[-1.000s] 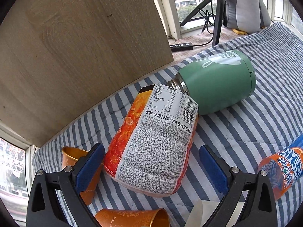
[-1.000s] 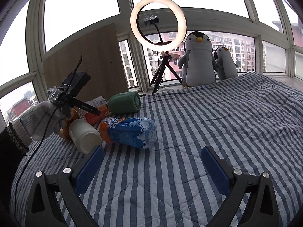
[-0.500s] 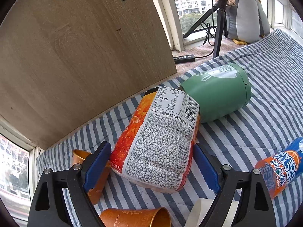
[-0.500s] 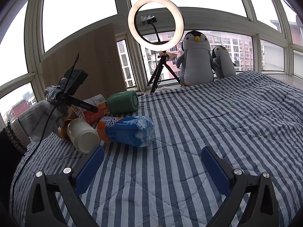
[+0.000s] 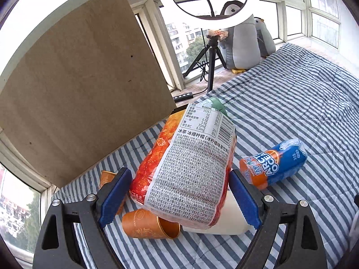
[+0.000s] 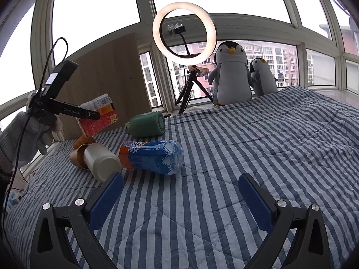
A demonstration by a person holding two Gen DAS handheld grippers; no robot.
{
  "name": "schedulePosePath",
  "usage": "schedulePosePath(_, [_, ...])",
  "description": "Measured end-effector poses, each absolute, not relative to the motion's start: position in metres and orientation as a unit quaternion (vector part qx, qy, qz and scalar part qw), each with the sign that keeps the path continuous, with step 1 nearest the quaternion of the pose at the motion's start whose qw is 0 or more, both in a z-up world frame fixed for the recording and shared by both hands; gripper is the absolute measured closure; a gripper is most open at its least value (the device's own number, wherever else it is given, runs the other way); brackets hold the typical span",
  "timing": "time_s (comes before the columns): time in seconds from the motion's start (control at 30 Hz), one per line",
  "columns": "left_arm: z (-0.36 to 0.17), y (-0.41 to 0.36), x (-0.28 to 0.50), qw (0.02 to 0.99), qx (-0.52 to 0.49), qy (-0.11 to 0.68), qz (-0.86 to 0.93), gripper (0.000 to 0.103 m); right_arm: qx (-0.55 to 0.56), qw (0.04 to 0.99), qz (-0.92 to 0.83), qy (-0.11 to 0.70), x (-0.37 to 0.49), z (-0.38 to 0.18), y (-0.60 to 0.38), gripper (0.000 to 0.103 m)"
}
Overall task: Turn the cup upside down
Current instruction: 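Lift the jar with the left tool and rotate it lid-up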
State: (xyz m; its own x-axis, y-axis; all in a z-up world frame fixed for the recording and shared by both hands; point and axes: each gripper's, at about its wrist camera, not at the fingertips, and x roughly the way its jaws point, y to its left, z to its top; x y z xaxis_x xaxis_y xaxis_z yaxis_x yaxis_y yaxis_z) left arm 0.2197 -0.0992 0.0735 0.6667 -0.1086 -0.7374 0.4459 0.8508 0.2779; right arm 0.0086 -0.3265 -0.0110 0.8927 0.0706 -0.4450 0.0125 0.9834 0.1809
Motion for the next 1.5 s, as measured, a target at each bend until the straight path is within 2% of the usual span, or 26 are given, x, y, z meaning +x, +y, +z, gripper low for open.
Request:
schedulePosePath(0.17, [0.066,-0.112,0.153,0.87,0.255,0.373,-0.197,0.012,0.089,0.969,0.017,0.228,-0.003,-0.007,-0.325,0.002])
schedulePosePath(0.37, [0.025,-0.12,0.085,0.846,0.273,0.388,-0.243,0.012,0.071,0.969,0.026,0.236,-0.015,-0.005,-0.316,0.002])
schedulePosePath(0.57, [-0.019,-0.119,0.055,0.829,0.269,0.412,-0.266,0.012,0.041,0.968,0.041,0.242,-0.03,-0.003,-0.301,0.002])
schedulePosePath(0.93, [-0.014,-0.086,0.032,0.847,0.218,0.394,-0.282,0.007,-0.025,0.952,0.135,0.273,-0.029,0.008,-0.269,0.002])
schedulePosePath(1.07, [-0.01,-0.066,0.017,0.859,0.205,0.385,-0.269,0.005,-0.084,0.937,0.188,0.283,-0.028,0.014,-0.249,0.002])
schedulePosePath(1.3, [-0.015,-0.02,-0.01,0.874,0.159,0.39,-0.242,0.005,-0.293,0.883,0.255,0.264,-0.04,0.004,-0.183,0.002])
schedulePosePath(1.5, [-0.031,0.017,-0.019,0.879,0.123,0.409,-0.213,0.005,-0.403,0.827,0.286,0.269,-0.025,-0.016,-0.138,0.002])
